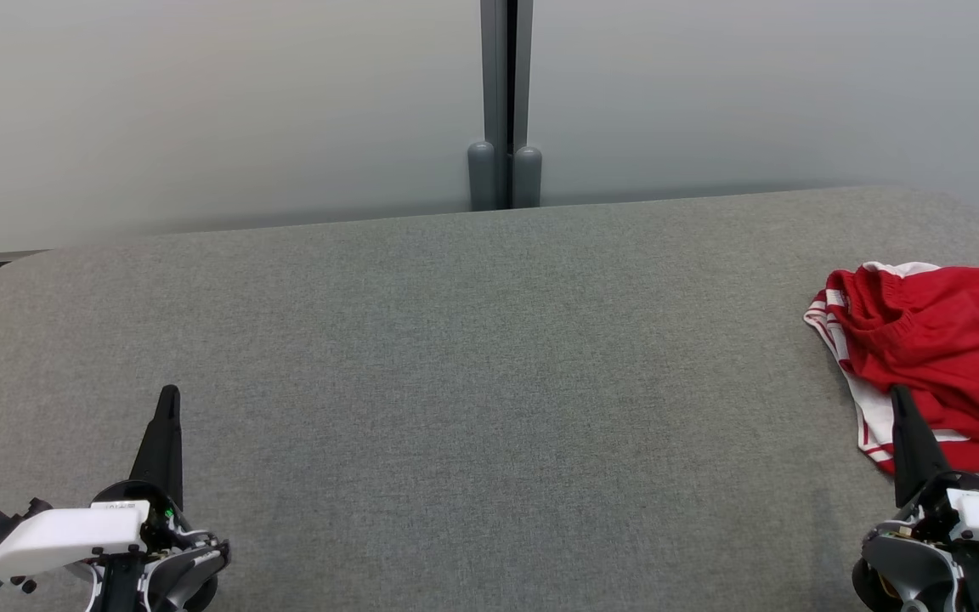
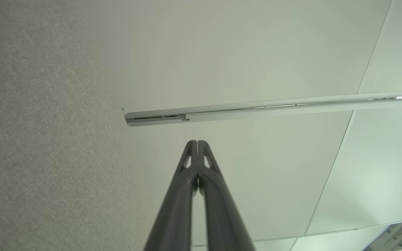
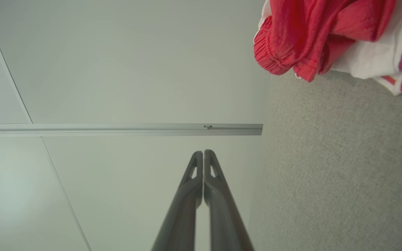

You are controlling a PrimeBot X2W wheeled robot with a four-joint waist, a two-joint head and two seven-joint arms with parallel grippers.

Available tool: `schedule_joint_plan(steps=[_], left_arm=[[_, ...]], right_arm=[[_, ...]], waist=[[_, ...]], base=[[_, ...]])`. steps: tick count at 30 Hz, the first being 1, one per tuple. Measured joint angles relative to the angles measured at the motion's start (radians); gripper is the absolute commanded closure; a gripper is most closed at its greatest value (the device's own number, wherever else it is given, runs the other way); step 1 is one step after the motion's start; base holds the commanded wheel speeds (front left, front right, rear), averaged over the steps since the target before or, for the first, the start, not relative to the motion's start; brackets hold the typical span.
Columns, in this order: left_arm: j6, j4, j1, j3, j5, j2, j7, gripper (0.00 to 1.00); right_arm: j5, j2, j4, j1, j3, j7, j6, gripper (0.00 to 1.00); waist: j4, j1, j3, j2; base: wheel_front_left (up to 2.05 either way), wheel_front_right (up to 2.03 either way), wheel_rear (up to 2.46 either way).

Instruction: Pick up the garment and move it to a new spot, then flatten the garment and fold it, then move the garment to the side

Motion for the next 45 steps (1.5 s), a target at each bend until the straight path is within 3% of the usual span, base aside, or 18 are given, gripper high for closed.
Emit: schedule_joint_plan(steps=[45], left_arm=[[0.0, 0.0, 0.0, 0.0, 0.0, 0.0, 0.0, 1.0]], right_arm=[[-0.002, 0.002, 0.0, 0.0, -0.003, 0.004, 0.0, 1.0]], waist=[[0.0, -0.0001, 0.0, 0.0]], base=[[0.0, 0.0, 0.0]])
